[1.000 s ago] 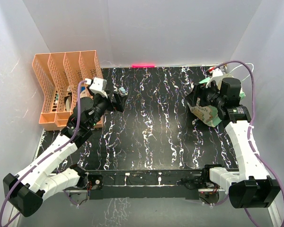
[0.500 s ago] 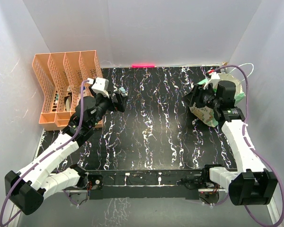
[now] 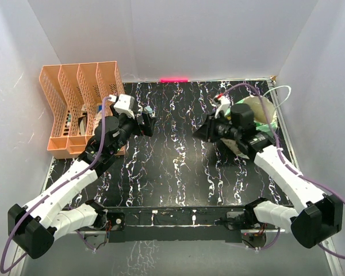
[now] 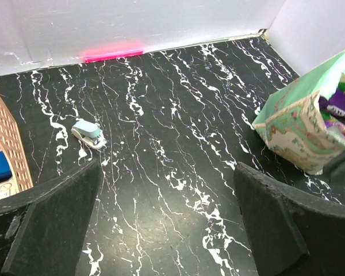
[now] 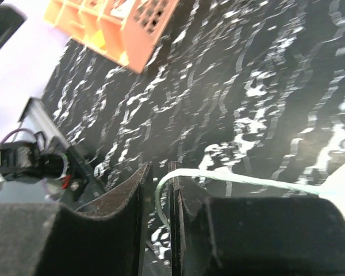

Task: Take the snacks out of the paper bag
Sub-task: Move the paper bag to the center of the board.

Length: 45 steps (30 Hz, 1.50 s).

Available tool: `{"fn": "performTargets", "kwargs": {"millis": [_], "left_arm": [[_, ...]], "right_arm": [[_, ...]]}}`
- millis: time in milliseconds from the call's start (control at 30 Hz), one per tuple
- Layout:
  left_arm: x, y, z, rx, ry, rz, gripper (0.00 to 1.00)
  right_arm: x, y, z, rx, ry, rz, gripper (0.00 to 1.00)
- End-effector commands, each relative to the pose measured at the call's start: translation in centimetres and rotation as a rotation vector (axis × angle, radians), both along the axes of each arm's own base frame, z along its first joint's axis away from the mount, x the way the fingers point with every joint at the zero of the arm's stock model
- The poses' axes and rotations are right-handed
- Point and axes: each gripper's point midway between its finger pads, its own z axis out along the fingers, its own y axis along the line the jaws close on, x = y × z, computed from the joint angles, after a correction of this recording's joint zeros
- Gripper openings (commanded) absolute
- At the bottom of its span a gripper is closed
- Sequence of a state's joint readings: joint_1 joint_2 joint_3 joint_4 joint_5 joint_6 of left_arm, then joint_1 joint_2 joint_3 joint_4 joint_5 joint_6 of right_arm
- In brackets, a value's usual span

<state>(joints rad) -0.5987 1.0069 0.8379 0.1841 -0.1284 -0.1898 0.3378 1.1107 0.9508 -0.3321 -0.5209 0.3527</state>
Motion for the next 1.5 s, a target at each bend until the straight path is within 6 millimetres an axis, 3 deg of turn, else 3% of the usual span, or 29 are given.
{"fn": "performTargets", "kwargs": {"millis": [0, 167, 367, 467, 600, 667, 767, 867, 1000, 1133, 1300, 1467], "left_arm": [[0.1, 0.4, 1.6, -0.025, -0.022, 0.03, 0.98], [-0.9, 3.3, 2.5, -0.092, 0.143, 0.204, 0.99], [-5.7, 8.2, 4.3, -0.14, 0.244, 0.338, 0.98], [-8.3, 11.0, 4.5, -0.165, 0.269, 0.417, 0.98], [-10.9, 12.3, 4.9, -0.202, 0.302, 0.417, 0.98], [-11.7, 11.8, 5.2, -0.235, 0.328, 0.382, 0.98], [-12.5, 9.9, 5.7, -0.301, 0.384, 0.289, 0.98], [-13.3, 6.2, 6.4, -0.386, 0.444, 0.117, 0.98], [-13.9, 2.2, 6.7, -0.479, 0.503, -0.072, 0.98], [-13.8, -0.5, 6.3, -0.559, 0.543, -0.186, 0.98], [-13.4, -2.5, 3.1, -0.612, 0.589, -0.257, 0.98], [-11.8, -3.5, 0.4, -0.621, 0.577, -0.257, 0.98]], "right_arm": [[-2.2, 6.1, 4.8, 0.155, -0.024, 0.088, 0.2], [-4.3, 12.7, 7.7, 0.293, 0.002, 0.177, 0.2], [-7.7, 21.0, 9.7, 0.375, 0.015, 0.301, 0.21], [-7.9, 23.3, 9.4, 0.391, 0.041, 0.323, 0.23], [-8.1, 24.3, 10.2, 0.422, 0.028, 0.34, 0.27], [-8.2, 23.7, 10.9, 0.42, 0.003, 0.334, 0.33], [-7.7, 21.7, 10.1, 0.329, -0.009, 0.25, 0.53], [-7.0, 18.5, 9.1, 0.212, -0.035, 0.14, 0.7], [-7.3, 14.4, 9.8, 0.121, -0.096, 0.068, 0.97], [-7.8, 10.5, 11.5, 0.07, -0.154, -0.007, 0.98], [-9.3, 6.0, 13.9, 0.091, -0.204, -0.068, 0.98], [-11.3, 2.9, 15.8, 0.173, -0.245, -0.086, 0.98]]}}
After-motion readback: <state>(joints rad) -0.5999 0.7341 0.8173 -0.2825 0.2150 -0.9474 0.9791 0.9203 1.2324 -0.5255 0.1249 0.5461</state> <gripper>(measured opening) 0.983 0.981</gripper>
